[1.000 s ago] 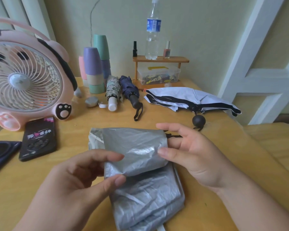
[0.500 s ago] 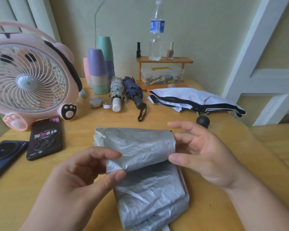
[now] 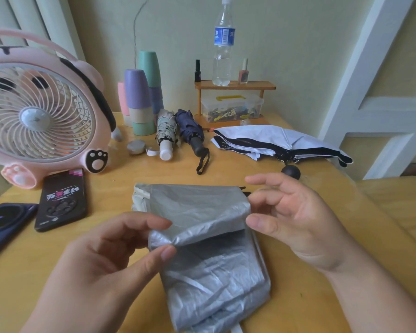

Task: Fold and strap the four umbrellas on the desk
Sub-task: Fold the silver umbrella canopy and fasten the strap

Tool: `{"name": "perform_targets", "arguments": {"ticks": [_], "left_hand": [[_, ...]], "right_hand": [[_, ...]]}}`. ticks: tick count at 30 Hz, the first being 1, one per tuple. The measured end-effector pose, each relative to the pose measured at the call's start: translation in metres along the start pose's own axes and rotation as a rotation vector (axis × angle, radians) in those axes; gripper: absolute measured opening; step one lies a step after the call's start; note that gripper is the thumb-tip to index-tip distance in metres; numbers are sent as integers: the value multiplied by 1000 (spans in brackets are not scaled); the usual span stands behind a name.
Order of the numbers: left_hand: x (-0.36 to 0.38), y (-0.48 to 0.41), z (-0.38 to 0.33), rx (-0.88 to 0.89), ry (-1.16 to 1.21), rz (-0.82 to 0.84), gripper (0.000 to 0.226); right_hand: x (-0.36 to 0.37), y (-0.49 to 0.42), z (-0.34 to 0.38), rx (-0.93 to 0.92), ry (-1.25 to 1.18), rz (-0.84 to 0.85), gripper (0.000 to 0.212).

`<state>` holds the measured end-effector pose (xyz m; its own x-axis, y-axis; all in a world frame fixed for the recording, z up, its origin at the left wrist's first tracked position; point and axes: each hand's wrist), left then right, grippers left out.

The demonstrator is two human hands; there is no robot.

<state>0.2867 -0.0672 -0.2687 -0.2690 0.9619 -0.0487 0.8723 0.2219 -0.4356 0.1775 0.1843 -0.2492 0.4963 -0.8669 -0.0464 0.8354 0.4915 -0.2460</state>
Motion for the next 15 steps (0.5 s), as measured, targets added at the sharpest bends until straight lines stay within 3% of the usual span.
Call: {"name": "perform_targets", "arguments": {"ticks": [5, 11, 13, 15], "left_hand": [[-2, 9, 3, 45, -221, 51, 36], [-12, 12, -5, -49, -569, 173, 44], [-15, -6, -16, 36, -760, 161, 45], [-10, -38, -31, 232, -894, 109, 35]], "right_hand": [[3, 8, 1, 42, 91, -59, 38], [13, 27, -3, 172, 319, -31, 35], [18, 32, -9, 216, 372, -52, 34], [22, 33, -13, 237, 424, -70, 30]]}}
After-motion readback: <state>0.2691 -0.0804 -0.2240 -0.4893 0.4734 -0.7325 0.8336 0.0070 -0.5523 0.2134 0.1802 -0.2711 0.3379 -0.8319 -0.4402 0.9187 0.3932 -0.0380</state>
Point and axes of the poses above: each hand's wrist, its own y-axis away from the middle knuckle, its own x-axis out of the palm, z = x × y, and after that the axes turned 3 degrees about x, right-handed
